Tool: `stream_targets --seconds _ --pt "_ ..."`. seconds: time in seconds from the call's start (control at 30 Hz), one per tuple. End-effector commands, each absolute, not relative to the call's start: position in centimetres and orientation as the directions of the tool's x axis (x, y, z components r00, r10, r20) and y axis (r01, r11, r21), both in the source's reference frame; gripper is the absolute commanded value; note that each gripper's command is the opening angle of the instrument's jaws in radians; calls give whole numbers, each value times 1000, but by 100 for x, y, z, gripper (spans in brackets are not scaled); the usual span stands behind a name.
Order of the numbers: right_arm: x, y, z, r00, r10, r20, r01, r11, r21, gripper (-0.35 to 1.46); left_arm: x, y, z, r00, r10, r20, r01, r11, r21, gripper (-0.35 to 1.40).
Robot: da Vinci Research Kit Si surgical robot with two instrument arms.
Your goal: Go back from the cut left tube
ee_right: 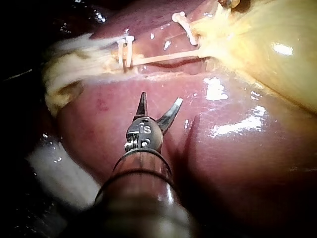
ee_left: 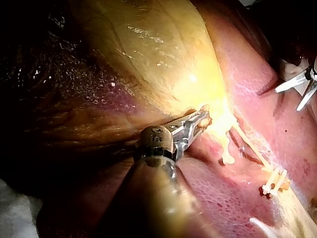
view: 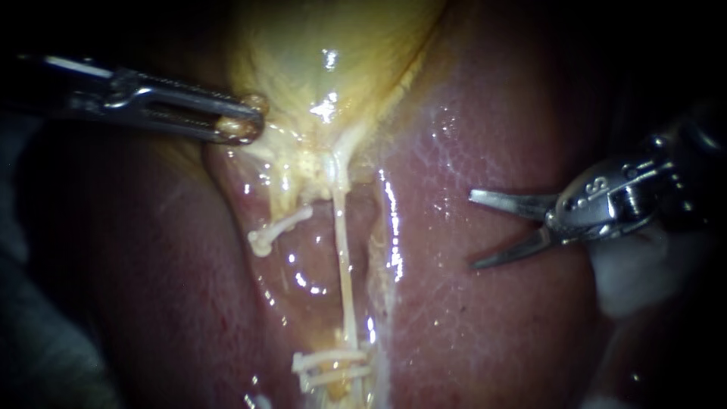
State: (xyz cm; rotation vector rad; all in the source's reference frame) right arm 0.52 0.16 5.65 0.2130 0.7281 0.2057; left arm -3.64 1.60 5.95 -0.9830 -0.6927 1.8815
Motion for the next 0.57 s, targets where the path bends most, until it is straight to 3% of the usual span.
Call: stream_targets --seconds 0.03,0.57 --pt "52 16 565 728 260 -635 -111 958 265 143 -366 159 599 -305 884 -355 -440 -461 -770 -35" --pt "52 17 564 726 260 -636 -108 957 269 145 -368 157 605 -312 882 -354 -435 -464 -772 -35"
